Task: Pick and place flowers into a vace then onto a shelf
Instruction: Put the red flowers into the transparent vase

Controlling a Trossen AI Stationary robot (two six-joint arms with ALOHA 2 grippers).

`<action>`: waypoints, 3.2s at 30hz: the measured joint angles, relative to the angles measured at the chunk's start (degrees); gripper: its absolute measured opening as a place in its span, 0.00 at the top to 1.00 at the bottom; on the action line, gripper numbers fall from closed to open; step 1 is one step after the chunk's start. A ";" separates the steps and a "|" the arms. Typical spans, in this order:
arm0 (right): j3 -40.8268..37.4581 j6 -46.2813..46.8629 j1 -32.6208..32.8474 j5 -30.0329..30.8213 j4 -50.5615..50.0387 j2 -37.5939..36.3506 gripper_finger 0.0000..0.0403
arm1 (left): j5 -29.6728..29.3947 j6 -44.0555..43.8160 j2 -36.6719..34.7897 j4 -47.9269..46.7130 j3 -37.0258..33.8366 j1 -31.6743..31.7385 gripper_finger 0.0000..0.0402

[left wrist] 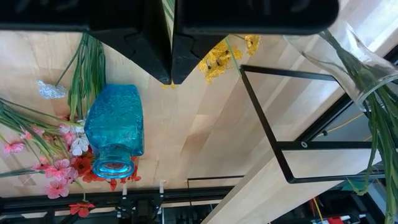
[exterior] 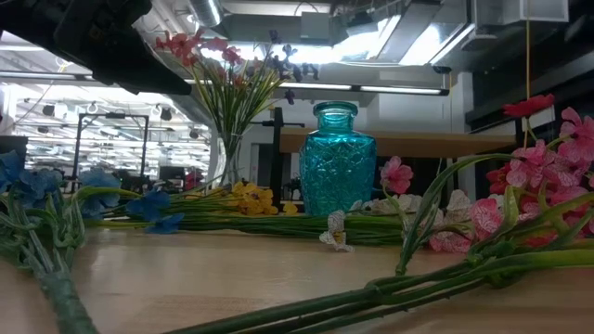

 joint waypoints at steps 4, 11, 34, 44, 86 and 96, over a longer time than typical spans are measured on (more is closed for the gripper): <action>0.00 6.14 2.73 2.65 0.00 0.00 0.96 | 0.00 -0.04 0.00 0.00 0.00 -0.02 0.99; -2.20 13.30 4.77 2.97 1.11 -0.46 0.99 | 0.02 -0.09 0.00 0.00 0.00 0.00 0.99; -17.57 20.32 3.19 1.97 17.65 -11.42 1.00 | 0.02 0.02 0.00 0.00 0.00 0.00 0.98; -17.55 20.69 3.10 2.51 19.19 -7.97 0.85 | 0.03 0.02 0.00 0.00 0.00 0.00 0.99; -17.47 27.77 5.68 2.95 21.25 -5.10 0.53 | 0.28 -0.46 0.01 -2.26 0.00 -0.01 0.98; -17.46 27.75 5.68 0.96 21.02 1.12 0.53 | 0.26 -1.01 0.00 -2.58 0.00 -0.02 0.98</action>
